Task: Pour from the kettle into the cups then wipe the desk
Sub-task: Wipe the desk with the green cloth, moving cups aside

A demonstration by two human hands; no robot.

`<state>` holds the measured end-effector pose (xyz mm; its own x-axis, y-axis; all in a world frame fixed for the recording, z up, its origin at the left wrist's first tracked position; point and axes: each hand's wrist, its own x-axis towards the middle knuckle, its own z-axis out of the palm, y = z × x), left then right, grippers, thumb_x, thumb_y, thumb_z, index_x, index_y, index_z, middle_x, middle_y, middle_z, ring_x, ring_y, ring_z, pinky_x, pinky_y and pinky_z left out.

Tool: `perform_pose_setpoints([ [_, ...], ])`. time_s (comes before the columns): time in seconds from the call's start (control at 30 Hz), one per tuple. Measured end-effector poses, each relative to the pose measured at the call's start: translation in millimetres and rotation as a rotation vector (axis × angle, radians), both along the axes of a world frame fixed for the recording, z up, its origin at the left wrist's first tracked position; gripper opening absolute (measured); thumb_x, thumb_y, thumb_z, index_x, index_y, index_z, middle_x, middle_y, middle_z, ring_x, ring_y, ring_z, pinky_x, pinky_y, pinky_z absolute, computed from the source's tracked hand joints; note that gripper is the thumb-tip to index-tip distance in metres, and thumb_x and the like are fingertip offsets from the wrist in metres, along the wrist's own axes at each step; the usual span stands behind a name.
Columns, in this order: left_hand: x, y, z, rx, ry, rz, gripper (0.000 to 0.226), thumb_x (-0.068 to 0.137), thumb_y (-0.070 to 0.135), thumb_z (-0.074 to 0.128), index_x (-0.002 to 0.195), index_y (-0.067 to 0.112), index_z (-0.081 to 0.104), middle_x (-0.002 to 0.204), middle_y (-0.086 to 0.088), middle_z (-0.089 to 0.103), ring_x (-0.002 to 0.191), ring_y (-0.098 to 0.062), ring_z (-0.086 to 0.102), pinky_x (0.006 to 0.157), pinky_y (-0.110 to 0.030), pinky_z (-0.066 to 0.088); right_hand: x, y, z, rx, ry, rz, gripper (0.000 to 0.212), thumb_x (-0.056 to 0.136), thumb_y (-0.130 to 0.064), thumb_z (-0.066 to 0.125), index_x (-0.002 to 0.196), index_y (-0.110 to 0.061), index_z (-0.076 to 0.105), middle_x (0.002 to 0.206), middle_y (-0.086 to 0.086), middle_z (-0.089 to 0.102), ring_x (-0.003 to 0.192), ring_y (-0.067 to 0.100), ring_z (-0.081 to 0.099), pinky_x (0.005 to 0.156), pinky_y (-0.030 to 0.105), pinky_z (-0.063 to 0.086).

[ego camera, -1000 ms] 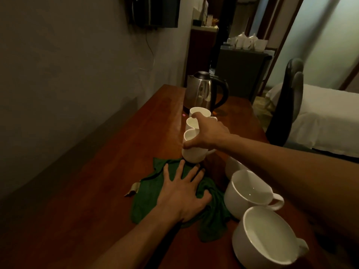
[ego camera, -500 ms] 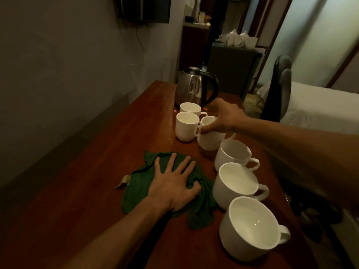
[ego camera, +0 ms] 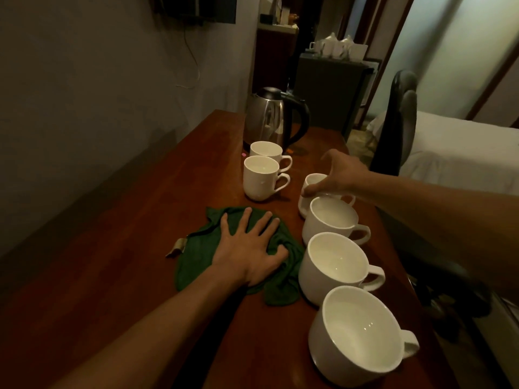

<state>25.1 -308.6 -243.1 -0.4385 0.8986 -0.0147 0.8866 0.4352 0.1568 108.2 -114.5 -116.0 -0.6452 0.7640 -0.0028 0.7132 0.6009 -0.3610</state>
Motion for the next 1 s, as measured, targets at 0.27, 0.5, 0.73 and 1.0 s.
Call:
perform_pose_setpoints([
  [0.27,-8.9,20.5,1.4,-0.025,0.005,-0.008,0.072,0.093,0.07,0.009,0.158,0.043,-0.004,0.167,0.015,-0.011,0.154,-0.023,-0.018,0.115,-0.069,-0.012,-0.8,10.6,-4.2,-0.007,-0.063,0.003,0.095,0.066,-0.053,0.086,0.141,-0.021,0.038,0.136,0.008,0.053,0.113,0.027,0.057,0.071,0.031,0.046],
  [0.5,-13.7,28.9,3.2,-0.037,0.003,-0.01,0.072,0.093,0.07,0.008,0.158,0.043,-0.005,0.166,0.016,-0.014,0.153,-0.023,-0.02,0.114,-0.069,-0.014,-27.7,14.8,-0.7,0.05,-0.065,0.071,0.112,0.064,-0.076,0.073,0.152,-0.026,0.027,0.156,0.014,0.029,0.139,0.037,0.037,0.108,0.054,0.042],
  [0.73,-12.4,26.4,4.2,-0.023,-0.001,-0.005,0.072,0.093,0.071,0.007,0.158,0.042,-0.007,0.165,0.017,-0.015,0.15,-0.022,-0.026,0.113,-0.068,-0.017,-79.7,-11.2,3.4,0.054,-0.037,0.33,0.106,0.059,-0.082,0.07,0.144,-0.03,0.035,0.138,0.002,0.056,0.118,0.026,0.057,0.097,0.052,0.05],
  [1.0,-10.5,25.9,5.7,-0.018,-0.024,0.008,0.072,0.094,0.069,0.01,0.159,0.041,-0.002,0.167,0.016,-0.012,0.151,-0.021,-0.024,0.113,-0.066,-0.02,-100.4,-21.8,-18.3,0.067,-0.017,0.305,0.101,0.064,-0.074,0.075,0.145,-0.031,0.032,0.141,0.003,0.053,0.116,0.026,0.057,0.075,0.033,0.044],
])
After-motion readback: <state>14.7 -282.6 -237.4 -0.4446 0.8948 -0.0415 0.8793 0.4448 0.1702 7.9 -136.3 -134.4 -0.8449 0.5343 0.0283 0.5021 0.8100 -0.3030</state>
